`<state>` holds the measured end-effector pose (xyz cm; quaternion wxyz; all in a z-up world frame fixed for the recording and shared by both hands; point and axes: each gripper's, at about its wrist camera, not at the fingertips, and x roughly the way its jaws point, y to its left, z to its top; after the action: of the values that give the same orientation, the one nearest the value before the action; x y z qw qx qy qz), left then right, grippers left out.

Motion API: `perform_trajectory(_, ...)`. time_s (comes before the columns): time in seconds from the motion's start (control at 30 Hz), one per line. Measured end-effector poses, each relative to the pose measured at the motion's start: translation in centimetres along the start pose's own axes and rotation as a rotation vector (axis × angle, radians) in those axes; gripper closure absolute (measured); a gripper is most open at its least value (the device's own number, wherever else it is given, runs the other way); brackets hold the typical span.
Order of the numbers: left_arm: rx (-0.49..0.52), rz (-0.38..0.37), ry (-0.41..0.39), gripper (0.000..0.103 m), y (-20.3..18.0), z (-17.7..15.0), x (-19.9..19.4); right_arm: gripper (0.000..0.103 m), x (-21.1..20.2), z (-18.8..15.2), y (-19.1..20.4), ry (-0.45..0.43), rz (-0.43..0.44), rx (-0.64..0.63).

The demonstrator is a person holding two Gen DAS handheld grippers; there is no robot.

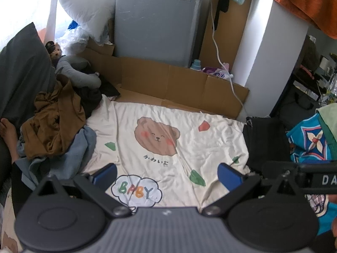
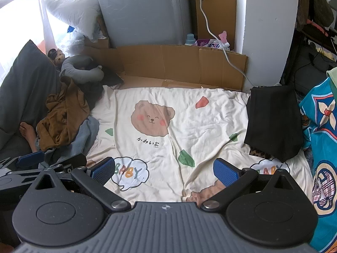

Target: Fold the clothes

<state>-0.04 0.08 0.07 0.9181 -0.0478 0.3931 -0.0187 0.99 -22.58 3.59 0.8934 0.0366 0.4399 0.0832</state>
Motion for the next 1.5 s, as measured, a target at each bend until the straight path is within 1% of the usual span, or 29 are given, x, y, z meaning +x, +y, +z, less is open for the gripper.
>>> perform_trajectory(0.17, -0.002, 0.007, -0.003, 0.0, 0.0, 0.1, -0.1, 0.001, -0.1, 0.0, -0.1, -0.001, -0.003, -0.001)
perform_trajectory(0.47, 0.005, -0.002, -0.02, 0.0, 0.8, 0.0, -0.2, 0.001, 0.4, 0.1, -0.1, 0.01, 0.005, 0.004)
perform_trajectory(0.83, -0.004, 0.0, -0.014, 0.0, 1.0, -0.3, 0.0, 0.001, 0.4, -0.2, -0.2, 0.018, 0.006, 0.004)
perform_trajectory(0.87, -0.004, -0.001, -0.014, 0.0, 1.0, -0.2, 0.0, 0.001, 0.4, -0.2, -0.2, 0.018, 0.006, 0.005)
perform_trajectory(0.9, -0.002, -0.004, -0.006, 0.0, 1.1, 0.8, 0.1, 0.001, 0.4, -0.2, -0.2, 0.017, 0.006, 0.006)
perform_trajectory(1.13, 0.019, -0.006, -0.008, 0.0, 0.4, 1.2, 0.2, 0.001, 0.4, -0.4, -0.2, 0.018, 0.008, 0.003)
perform_trajectory(1.3, 0.018, -0.023, -0.02, 0.001, 0.2, 1.2, 0.0, 0.001, 0.3, -0.4, -0.2, 0.021, 0.015, 0.012)
perform_trajectory(1.5, 0.03, -0.007, -0.069, 0.001, 0.3, 1.3, -0.4, 0.001, 0.3, -0.4, 0.0, 0.011, 0.014, 0.005)
